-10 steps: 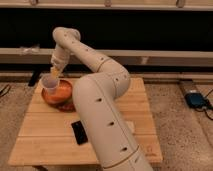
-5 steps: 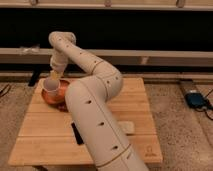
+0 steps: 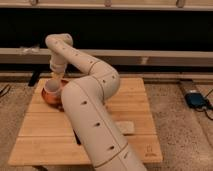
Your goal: Place the ceramic cup in the ceramic bowl
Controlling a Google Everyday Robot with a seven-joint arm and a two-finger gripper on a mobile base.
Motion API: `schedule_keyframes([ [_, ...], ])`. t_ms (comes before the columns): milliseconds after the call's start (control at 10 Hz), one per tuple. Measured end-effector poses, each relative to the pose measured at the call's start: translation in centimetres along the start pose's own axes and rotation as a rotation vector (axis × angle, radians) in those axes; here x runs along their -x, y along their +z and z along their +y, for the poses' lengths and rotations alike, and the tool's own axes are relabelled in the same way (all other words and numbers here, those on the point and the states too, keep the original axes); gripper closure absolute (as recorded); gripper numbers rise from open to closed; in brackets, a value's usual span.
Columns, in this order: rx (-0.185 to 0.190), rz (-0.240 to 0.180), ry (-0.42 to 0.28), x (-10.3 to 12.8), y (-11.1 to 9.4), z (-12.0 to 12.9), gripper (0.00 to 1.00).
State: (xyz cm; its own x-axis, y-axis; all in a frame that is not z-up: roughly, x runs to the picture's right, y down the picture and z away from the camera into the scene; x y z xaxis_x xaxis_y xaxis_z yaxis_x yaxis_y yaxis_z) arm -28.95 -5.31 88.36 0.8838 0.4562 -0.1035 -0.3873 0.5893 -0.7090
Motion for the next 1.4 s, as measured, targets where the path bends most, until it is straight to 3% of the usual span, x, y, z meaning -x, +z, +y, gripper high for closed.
schedule_keyframes([
  [100, -0.018, 0.038, 0.004, 0.0, 0.5, 0.0, 0.51],
  [300, -0.03, 0.064, 0.004, 0.0, 0.8, 0.0, 0.34],
  [400, -0.035, 0.083, 0.008, -0.4, 0.9, -0.1, 0.31],
  [1000, -0.059, 0.109, 0.01, -0.4, 1.2, 0.1, 0.31],
  [1400, -0.088, 0.075, 0.02, -0.1, 0.2, -0.3, 0.31],
])
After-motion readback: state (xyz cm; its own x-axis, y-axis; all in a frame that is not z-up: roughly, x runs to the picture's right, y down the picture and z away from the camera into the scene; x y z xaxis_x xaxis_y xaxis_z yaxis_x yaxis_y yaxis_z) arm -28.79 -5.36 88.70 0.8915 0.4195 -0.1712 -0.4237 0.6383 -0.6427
